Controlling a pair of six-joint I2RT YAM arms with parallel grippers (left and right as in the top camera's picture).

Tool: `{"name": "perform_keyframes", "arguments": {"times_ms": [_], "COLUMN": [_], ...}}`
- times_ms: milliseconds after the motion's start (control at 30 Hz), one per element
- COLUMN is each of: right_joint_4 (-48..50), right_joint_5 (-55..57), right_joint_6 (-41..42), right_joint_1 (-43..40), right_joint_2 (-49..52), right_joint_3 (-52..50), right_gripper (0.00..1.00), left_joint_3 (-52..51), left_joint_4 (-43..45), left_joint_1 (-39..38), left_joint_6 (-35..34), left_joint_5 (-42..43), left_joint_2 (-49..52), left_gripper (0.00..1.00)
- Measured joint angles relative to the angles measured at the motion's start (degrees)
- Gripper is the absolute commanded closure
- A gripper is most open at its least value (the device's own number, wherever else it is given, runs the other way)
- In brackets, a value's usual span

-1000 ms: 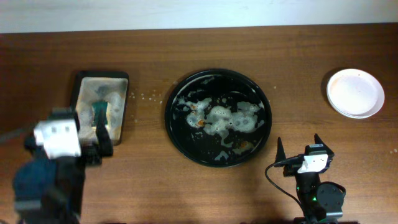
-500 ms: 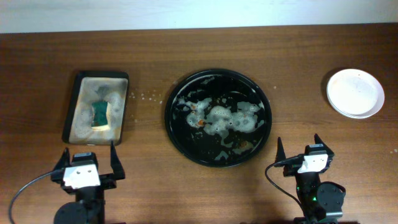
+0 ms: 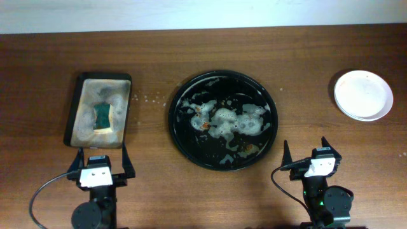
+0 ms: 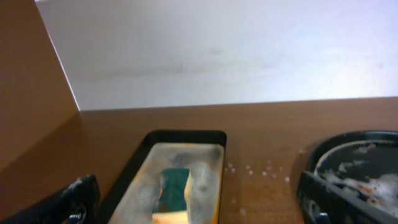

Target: Clean dirty plates on tray and stack at the side

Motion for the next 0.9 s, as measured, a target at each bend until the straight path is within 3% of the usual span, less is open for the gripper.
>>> {"name": "perform_keyframes", "arguments": {"times_ms": [233, 900], "right_joint_4": [0.0, 0.0], "right_joint_5": [0.0, 0.0], "right_joint_6": [0.0, 0.0], "right_joint_1": [0.0, 0.0], "right_joint_2": [0.0, 0.0], "right_joint_3": [0.0, 0.0], "right_gripper": [0.01, 0.01], "left_joint_3": [-8.4, -10.0], "left_joint_4": [10.2, 7.8], "left_joint_1": [0.0, 0.0], "left_joint_6": [0.0, 0.0], "left_joint_5": [1.1, 1.1], "left_joint_2": [0.0, 0.0], "left_gripper": [0.01, 0.01]}}
